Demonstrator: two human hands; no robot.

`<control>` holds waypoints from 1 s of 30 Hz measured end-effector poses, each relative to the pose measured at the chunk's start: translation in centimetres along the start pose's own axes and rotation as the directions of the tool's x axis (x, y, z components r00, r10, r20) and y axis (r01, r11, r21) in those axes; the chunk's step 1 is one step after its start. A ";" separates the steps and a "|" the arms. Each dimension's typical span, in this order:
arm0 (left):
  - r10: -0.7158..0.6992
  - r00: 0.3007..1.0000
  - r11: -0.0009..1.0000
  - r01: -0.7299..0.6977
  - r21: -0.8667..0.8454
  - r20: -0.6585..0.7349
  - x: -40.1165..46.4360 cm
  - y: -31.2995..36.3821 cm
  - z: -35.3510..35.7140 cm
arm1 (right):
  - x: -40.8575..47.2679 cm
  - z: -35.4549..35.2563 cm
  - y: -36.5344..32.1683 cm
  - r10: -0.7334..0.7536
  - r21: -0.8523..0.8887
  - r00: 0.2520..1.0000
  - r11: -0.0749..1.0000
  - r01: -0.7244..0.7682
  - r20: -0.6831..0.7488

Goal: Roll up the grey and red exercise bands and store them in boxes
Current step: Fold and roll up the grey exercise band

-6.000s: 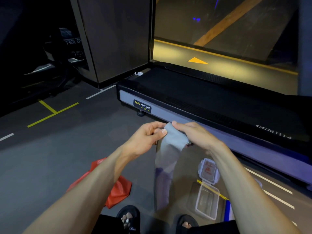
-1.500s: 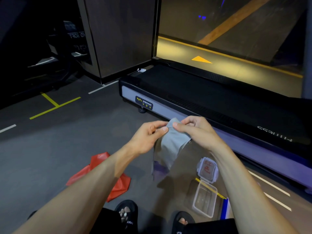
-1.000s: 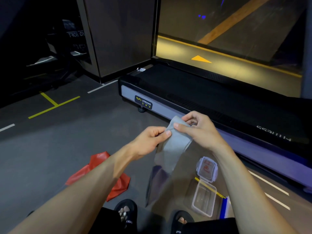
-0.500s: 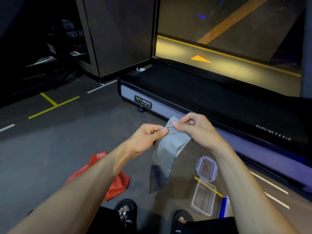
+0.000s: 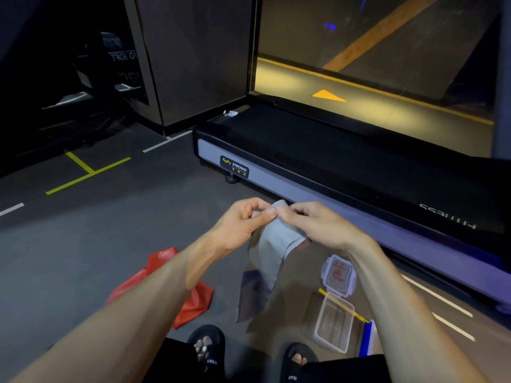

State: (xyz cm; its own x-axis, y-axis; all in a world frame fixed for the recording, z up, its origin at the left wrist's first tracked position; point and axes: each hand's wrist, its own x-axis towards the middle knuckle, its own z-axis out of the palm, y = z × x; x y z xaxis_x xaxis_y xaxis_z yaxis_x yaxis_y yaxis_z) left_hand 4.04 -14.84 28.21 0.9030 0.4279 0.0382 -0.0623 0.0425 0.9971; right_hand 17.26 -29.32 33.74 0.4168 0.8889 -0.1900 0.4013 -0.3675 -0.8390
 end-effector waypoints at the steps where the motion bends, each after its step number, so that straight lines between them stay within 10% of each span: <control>1: 0.000 1.000 1.000 0.000 -0.009 0.005 -0.1 0.1 0.1 | 0.1 -0.1 0.1 -0.022 -0.049 1.000 0.999 0.021 -0.022; 12: 0.024 0.986 0.992 -0.045 0.122 0.167 -0.3 -0.8 -1.0 | -0.2 -1.2 -1.0 -0.290 -0.348 0.919 0.918 0.189 -0.265; 30: -0.033 0.987 0.996 0.019 0.090 0.157 -0.3 -0.1 -1.6 | 0.9 -2.1 -1.0 -0.171 -0.267 0.940 0.960 0.091 -0.294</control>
State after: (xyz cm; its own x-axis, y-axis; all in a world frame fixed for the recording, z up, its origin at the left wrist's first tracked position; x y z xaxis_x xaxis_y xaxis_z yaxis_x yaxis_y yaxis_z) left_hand 3.07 -13.54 28.02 0.9602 0.2788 0.0155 -0.0073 -0.0305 0.9995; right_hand 18.95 -28.77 35.53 0.5634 0.8182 0.1144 0.6403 -0.3450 -0.6863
